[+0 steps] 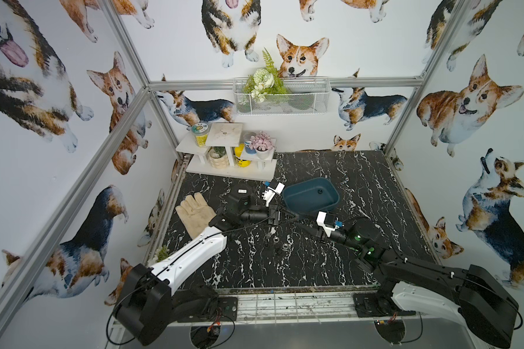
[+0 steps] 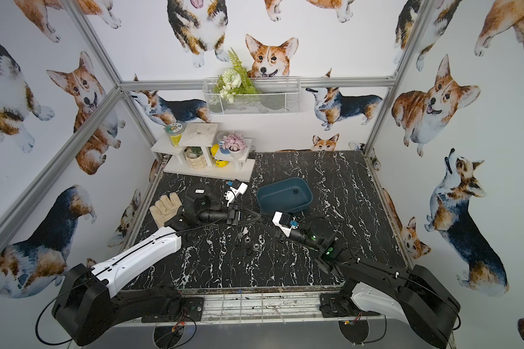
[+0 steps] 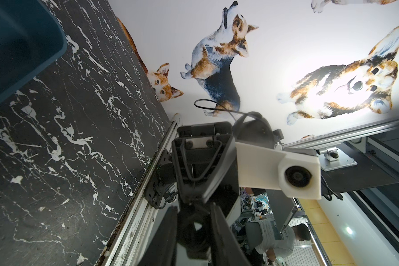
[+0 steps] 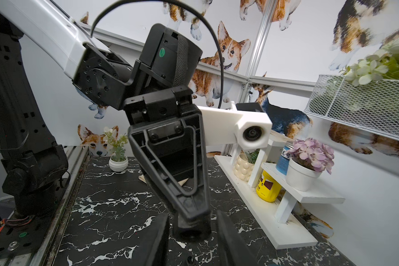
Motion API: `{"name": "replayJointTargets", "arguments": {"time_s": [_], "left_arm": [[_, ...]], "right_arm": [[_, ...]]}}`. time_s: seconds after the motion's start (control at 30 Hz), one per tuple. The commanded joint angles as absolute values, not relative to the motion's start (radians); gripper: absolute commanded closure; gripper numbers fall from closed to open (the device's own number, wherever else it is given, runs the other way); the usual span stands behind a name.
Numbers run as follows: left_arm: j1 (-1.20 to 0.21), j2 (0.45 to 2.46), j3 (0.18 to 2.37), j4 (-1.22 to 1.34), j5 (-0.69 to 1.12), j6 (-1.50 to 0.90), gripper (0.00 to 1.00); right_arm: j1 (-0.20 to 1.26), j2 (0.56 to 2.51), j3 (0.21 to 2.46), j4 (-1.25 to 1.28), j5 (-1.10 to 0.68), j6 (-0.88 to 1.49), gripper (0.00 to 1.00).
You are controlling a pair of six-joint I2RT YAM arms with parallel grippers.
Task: Put the nuts on the desktop into the storage box
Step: Pick up the nut from the center of the board, then place the nut in the storage box.
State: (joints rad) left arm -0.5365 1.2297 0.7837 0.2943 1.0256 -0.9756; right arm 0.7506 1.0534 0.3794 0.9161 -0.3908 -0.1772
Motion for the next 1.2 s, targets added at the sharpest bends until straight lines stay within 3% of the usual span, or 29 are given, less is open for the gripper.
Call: {"name": "replayJointTargets", "arguments": {"time_s": [0.0, 0.27, 0.33, 0.43, 0.57, 0.7, 0.93, 1.03, 1.17], "left_arm": [[-0.540, 1.228, 0.775, 0.368, 1.042, -1.004, 0.84], [-0.540, 1.236, 0.762, 0.402, 1.040, -1.029, 0.80], [-0.540, 1.242, 0.763, 0.400, 1.039, -1.033, 0.65], [-0.540, 1.238, 0.765, 0.401, 1.019, -1.012, 0.24], [-0.536, 1.222, 0.804, 0.270, 0.943, -0.893, 0.01], [-0.529, 1.201, 0.818, 0.179, 0.834, -0.794, 0.00], [-0.526, 1.114, 0.795, -0.063, 0.351, -0.595, 0.00], [-0.526, 1.080, 0.783, -0.132, 0.267, -0.498, 0.00], [-0.527, 1.059, 0.771, -0.205, 0.227, -0.421, 0.00]], "right_arm": [[0.751, 1.057, 0.380, 0.961, -0.373, -0.163, 0.69], [0.750, 1.075, 0.385, 0.953, -0.338, -0.149, 0.76], [0.749, 1.078, 0.385, 0.953, -0.325, -0.138, 0.78], [0.749, 1.080, 0.394, 0.919, -0.305, -0.120, 0.79], [0.708, 1.098, 0.449, 0.761, -0.297, -0.064, 0.79], [0.617, 1.112, 0.511, 0.607, -0.325, 0.047, 0.79], [0.497, 1.270, 0.702, 0.249, -0.163, 0.142, 0.78], [0.459, 1.379, 0.819, 0.074, -0.030, 0.179, 0.77], [0.402, 1.553, 0.998, -0.146, 0.008, 0.190, 0.77]]}}
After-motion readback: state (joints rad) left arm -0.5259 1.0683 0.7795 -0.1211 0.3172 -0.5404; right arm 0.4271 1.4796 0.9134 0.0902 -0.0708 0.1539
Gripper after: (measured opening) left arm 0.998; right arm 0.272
